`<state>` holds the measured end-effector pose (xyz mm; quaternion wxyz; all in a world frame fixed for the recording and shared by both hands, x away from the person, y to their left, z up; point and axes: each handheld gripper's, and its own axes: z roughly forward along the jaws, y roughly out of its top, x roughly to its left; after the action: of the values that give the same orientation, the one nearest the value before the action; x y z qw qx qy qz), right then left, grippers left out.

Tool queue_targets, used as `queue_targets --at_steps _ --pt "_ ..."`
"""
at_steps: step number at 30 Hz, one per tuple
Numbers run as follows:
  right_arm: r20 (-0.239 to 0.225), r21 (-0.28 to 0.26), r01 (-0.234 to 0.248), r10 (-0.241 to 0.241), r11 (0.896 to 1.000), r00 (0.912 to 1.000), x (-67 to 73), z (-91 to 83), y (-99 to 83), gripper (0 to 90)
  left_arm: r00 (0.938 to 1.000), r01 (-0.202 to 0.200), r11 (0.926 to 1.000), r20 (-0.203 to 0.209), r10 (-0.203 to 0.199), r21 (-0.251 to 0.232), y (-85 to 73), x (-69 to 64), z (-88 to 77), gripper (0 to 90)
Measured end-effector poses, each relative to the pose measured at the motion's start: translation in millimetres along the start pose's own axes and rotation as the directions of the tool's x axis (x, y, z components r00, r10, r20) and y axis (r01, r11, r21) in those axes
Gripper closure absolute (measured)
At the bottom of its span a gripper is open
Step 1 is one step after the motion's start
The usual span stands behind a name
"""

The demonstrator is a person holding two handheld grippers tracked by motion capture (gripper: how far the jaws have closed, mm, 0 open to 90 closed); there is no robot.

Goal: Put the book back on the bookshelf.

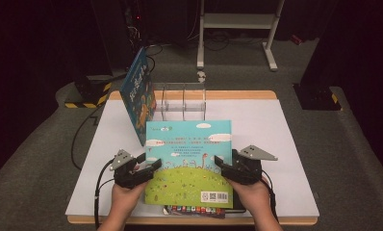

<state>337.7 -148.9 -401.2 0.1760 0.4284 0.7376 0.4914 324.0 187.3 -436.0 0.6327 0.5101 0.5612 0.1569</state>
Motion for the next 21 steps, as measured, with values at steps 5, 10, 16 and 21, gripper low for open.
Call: queue_targets --at_steps 5,10,16,21 --pt "-0.003 -0.043 0.019 -0.019 0.999 0.9998 4.3 -2.9 8.7 43.1 1.0000 0.010 0.9984 0.001 -0.010 -0.055 6.5 -1.8 -6.1 40.6" --pt "-0.002 -0.082 0.022 -0.022 0.996 0.9998 7.4 -6.9 15.6 44.4 0.9997 -0.016 0.9934 0.014 0.018 -0.114 14.1 -6.6 -13.3 46.0" --pt "-0.003 -0.125 0.033 -0.033 0.992 0.9994 9.7 -12.3 21.0 47.0 0.9989 -0.045 0.9884 0.008 0.047 -0.145 19.7 -11.2 -15.7 48.5" --pt "-0.005 -0.159 0.040 -0.042 0.986 0.9991 11.4 -16.1 25.5 49.3 0.9986 -0.049 0.9845 0.011 0.052 -0.169 23.0 -12.7 -16.4 50.3"
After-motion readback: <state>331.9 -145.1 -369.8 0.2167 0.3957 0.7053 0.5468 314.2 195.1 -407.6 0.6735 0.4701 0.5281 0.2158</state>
